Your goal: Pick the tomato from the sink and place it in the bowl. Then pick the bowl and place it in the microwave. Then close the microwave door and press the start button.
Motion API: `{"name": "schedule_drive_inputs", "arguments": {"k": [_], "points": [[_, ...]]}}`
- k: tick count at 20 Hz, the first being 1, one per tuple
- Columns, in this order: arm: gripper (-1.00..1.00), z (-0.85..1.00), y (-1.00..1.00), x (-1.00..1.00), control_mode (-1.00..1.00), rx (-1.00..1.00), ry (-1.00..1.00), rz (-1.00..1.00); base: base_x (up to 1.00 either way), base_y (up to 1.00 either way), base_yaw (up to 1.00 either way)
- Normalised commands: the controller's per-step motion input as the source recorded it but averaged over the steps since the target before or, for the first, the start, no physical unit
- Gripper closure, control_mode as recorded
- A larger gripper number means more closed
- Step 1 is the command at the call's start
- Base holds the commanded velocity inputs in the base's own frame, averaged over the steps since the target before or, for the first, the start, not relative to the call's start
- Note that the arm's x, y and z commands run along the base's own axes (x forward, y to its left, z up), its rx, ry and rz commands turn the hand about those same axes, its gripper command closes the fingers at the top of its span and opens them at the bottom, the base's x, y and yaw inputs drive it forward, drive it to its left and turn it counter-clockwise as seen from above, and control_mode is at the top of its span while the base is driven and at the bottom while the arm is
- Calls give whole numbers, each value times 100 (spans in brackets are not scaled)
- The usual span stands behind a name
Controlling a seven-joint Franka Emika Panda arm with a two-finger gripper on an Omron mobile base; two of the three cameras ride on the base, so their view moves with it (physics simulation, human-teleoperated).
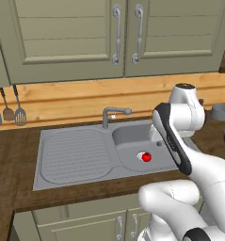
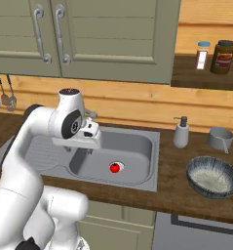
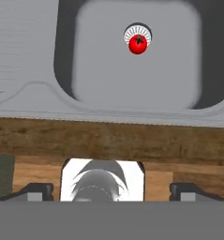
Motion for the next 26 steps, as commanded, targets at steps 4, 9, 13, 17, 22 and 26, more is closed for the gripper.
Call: {"name": "schedule_drive_inputs", "arguments": {"k": [4, 9, 13, 17, 22, 26], "points": [[-100, -59, -39, 62, -100, 0, 7, 0, 0, 0, 0], [-100, -55, -40, 74, -100, 9, 1, 0, 0, 0, 0], [-100, -43, -24, 81, -100, 10, 1, 0, 0, 0, 0], [-100, -38, -8, 71, -100, 5, 0, 0, 0, 0, 0], [-100, -45, -1, 57, -100, 0, 0, 0, 0, 0, 0], [-100, -53, 0, 44, -100, 0, 0, 0, 0, 0, 0]]}}
